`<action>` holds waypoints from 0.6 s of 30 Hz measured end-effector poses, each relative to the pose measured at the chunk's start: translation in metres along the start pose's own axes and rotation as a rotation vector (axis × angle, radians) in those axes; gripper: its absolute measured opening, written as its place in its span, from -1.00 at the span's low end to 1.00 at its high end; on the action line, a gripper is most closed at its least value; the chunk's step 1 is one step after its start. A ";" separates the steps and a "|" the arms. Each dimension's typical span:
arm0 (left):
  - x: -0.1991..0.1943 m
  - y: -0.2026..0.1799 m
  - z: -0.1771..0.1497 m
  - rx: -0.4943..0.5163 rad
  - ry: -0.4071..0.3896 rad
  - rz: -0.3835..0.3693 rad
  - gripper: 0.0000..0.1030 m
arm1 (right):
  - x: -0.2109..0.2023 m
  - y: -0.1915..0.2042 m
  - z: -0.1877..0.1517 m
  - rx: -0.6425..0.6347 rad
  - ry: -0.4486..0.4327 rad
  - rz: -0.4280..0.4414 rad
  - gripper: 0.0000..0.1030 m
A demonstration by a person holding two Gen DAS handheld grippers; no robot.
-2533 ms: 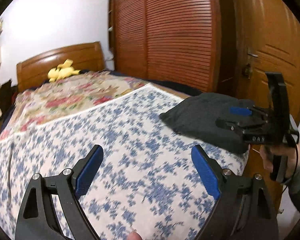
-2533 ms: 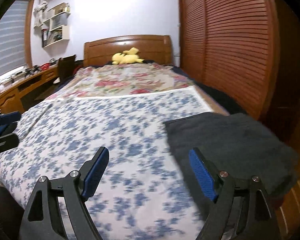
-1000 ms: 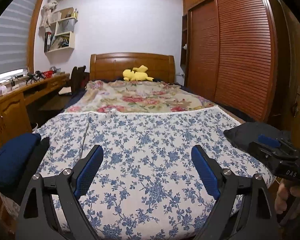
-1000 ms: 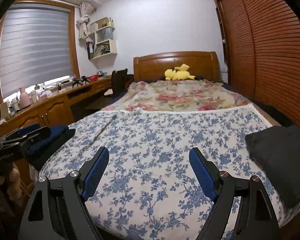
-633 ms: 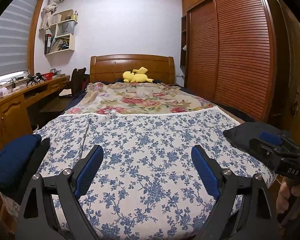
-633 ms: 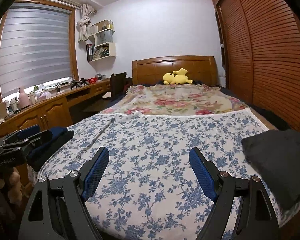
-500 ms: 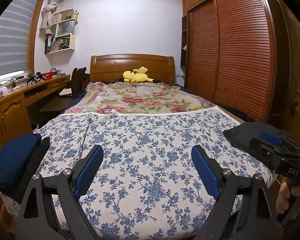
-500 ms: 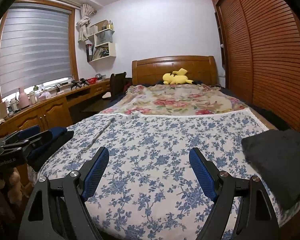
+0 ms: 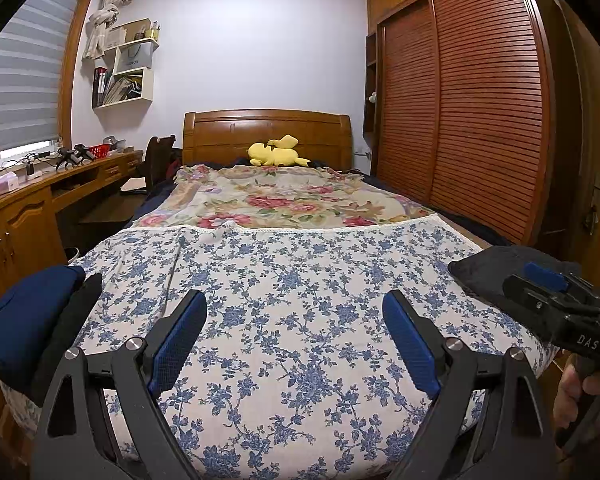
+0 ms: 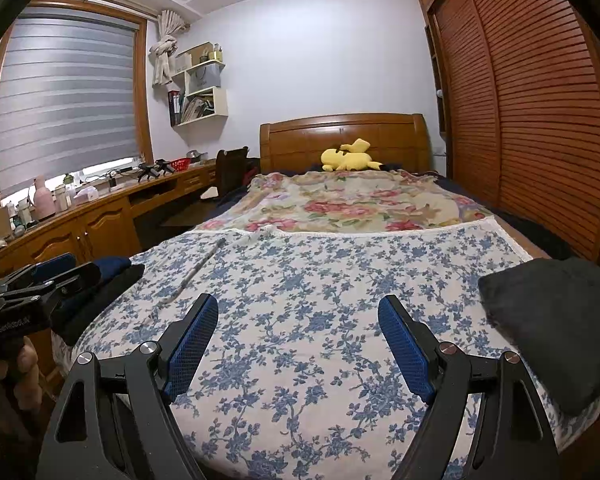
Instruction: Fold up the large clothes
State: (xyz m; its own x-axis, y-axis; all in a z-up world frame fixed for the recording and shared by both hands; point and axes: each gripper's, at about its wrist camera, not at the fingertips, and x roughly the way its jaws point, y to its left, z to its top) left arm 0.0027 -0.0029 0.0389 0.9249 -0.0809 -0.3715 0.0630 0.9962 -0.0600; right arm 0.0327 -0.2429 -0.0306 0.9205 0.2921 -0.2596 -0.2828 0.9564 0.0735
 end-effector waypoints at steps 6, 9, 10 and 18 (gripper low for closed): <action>-0.002 0.001 0.000 0.000 -0.003 0.001 0.75 | -0.002 -0.001 0.001 0.001 -0.003 -0.001 0.62; -0.002 0.001 0.000 -0.001 -0.003 0.000 0.75 | -0.002 -0.001 0.000 0.000 -0.004 -0.001 0.62; -0.002 0.001 0.000 0.000 -0.004 0.000 0.75 | -0.002 -0.001 0.000 0.000 -0.004 -0.001 0.62; -0.005 0.001 0.002 0.002 -0.007 0.002 0.75 | -0.003 -0.002 0.001 -0.001 -0.004 -0.001 0.62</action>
State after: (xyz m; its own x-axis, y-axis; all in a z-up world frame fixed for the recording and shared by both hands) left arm -0.0009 -0.0019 0.0420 0.9277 -0.0785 -0.3649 0.0617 0.9964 -0.0575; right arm 0.0305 -0.2453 -0.0292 0.9218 0.2912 -0.2561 -0.2822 0.9567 0.0720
